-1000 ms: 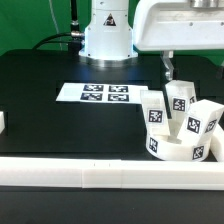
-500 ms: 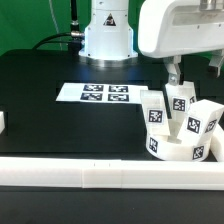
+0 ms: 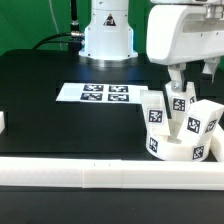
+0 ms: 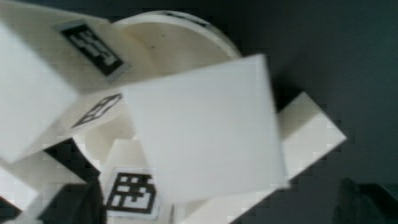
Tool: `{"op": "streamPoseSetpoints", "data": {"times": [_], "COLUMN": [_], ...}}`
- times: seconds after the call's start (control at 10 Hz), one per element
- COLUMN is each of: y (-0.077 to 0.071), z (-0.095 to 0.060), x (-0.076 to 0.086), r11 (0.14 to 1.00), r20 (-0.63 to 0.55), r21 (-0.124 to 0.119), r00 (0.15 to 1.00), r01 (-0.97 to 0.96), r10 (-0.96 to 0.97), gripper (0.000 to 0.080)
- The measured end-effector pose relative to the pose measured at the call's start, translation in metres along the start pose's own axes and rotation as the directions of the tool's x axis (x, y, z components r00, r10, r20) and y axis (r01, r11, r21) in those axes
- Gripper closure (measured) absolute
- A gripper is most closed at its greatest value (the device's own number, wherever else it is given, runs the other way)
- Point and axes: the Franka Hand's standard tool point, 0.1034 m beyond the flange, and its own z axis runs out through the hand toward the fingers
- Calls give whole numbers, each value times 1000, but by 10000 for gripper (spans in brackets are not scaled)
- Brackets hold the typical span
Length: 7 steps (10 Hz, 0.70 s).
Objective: Assemble stool
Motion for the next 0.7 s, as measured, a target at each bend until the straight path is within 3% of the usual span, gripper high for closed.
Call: {"op": "streamPoseSetpoints", "data": {"times": [0.4, 0.5, 0.6, 0.7], "y": [5, 5, 6, 6], "z": [4, 4, 4, 4], "x": [-7, -7, -7, -7], "r11": [1000, 1000, 999, 999], "r20": [8, 8, 8, 7], "r21": [1, 1, 1, 1], "r00": [1000, 1000, 999, 999], "r01": [6, -14, -37, -50], "r10": [-6, 14, 37, 50], "gripper": [151, 283, 283, 420]}}
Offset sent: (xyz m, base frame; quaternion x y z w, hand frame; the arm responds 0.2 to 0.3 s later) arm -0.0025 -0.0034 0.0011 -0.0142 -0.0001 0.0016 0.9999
